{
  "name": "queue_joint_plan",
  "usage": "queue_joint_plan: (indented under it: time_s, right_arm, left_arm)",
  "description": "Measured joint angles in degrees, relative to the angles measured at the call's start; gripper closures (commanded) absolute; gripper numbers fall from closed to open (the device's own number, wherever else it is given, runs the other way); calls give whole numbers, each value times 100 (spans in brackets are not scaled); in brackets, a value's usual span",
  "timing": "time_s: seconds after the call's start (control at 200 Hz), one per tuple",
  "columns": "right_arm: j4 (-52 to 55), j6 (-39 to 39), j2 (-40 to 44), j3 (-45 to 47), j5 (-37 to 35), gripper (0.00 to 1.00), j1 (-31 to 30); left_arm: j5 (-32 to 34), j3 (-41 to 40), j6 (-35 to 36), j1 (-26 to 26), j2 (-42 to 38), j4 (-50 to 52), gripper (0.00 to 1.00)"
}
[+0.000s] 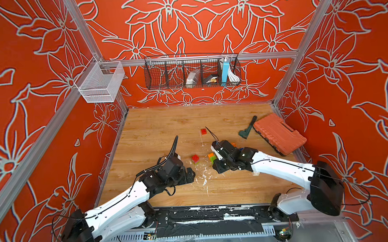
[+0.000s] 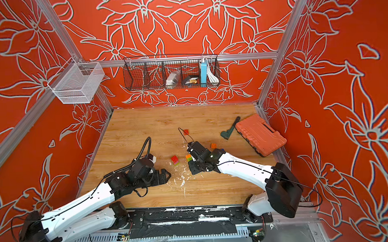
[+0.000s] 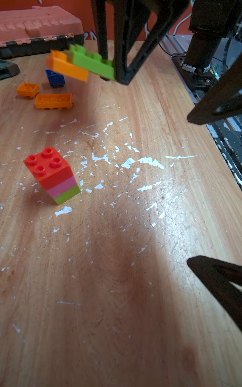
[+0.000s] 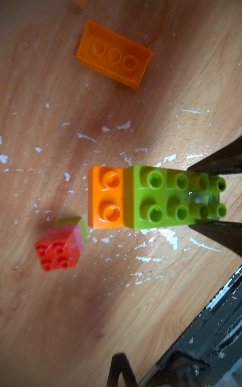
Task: Assemble the letter r with lego
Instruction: Pick up the lego brick from the center of the board.
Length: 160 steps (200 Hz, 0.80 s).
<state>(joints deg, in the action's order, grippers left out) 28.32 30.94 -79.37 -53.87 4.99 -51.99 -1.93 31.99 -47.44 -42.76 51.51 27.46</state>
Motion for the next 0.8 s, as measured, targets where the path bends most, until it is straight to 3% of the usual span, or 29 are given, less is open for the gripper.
queue_joint_plan:
  time_s: [0.2, 0.485, 0.6, 0.65, 0.801]
  right_arm:
    - [83, 9, 149, -195, -229, 100, -2]
    - [887, -57, -122, -1390, -251, 96, 0]
    - [1056, -107, -160, -1408, -153, 100, 2]
    - [1204, -175, -258, -1484, -111, 100, 26]
    - [1961, -407, -1139, -2465, -201, 100, 61]
  left_arm:
    - [-387, 304, 306, 83, 306, 61, 2]
    - [-610, 675, 413, 356, 852, 254, 2]
    - [-612, 669, 339, 522, 813, 192, 2]
    - [-544, 645, 332, 544, 732, 105, 6]
    - [-402, 586, 422, 662, 254, -63, 4]
